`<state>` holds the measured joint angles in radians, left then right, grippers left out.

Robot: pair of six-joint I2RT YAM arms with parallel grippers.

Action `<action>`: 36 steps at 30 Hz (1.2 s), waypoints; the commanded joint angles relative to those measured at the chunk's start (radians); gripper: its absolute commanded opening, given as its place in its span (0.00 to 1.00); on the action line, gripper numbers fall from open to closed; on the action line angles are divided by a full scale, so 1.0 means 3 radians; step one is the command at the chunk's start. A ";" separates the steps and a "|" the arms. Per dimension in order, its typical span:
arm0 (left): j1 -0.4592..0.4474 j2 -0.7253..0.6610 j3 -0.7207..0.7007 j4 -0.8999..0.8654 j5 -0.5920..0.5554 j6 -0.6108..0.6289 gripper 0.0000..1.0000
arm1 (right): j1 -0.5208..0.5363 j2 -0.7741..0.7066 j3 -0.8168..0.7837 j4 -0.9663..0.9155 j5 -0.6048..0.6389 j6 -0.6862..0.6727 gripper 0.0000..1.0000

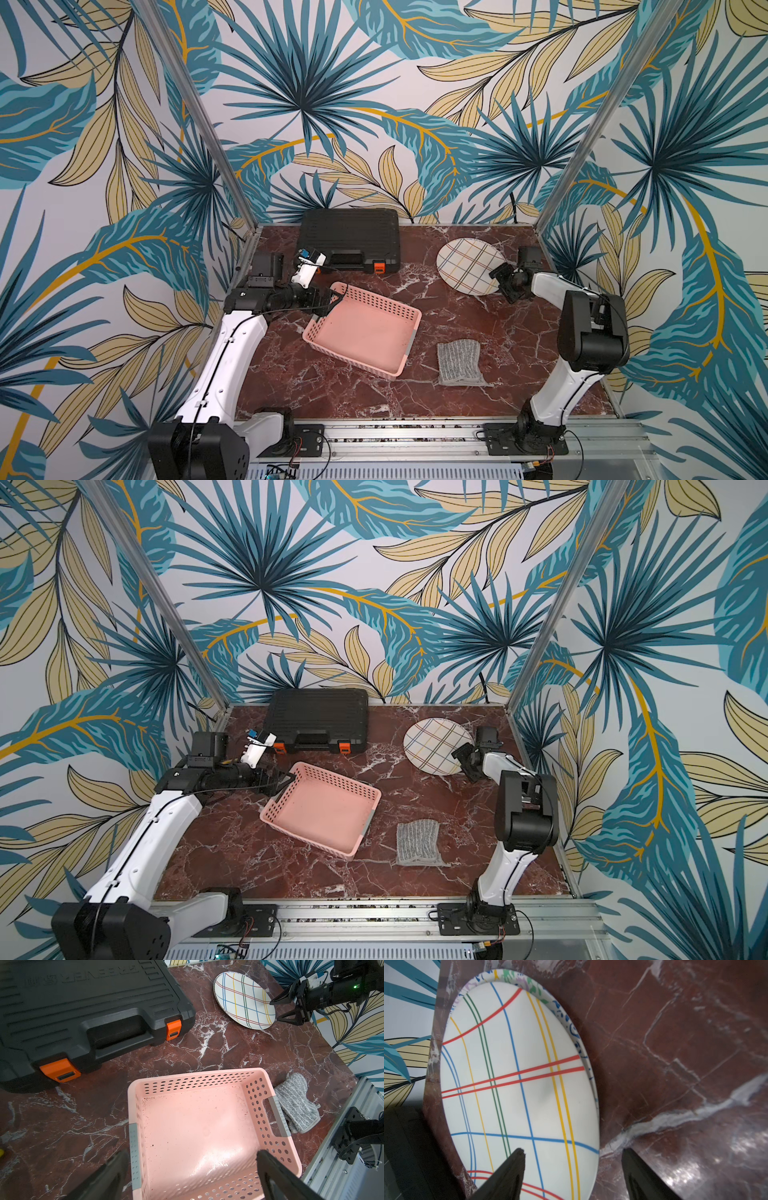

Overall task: Wipe the wet plate dry
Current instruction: Place the plate on the plate, then reset both arms

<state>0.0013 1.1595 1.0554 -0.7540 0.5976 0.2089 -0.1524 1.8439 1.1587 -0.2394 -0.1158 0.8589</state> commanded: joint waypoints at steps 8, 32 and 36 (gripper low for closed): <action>0.0036 0.0025 -0.0026 0.0177 -0.1074 0.0166 0.94 | 0.0039 -0.0675 0.0017 -0.0480 0.0040 -0.0250 0.77; -0.0499 0.0583 -0.0916 0.0348 -0.1736 0.0930 0.09 | 0.0493 -0.2359 -0.1438 0.0207 -0.0199 -0.0637 0.77; -0.0629 0.0436 -0.0913 0.0150 -0.1242 0.1055 0.10 | 0.0493 -0.2485 -0.1409 0.0185 -0.0224 -0.0761 0.79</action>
<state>-0.1669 1.3376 0.7868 -0.6662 0.0799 0.4759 -0.0101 1.1187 0.7444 -0.2176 -0.1661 0.6762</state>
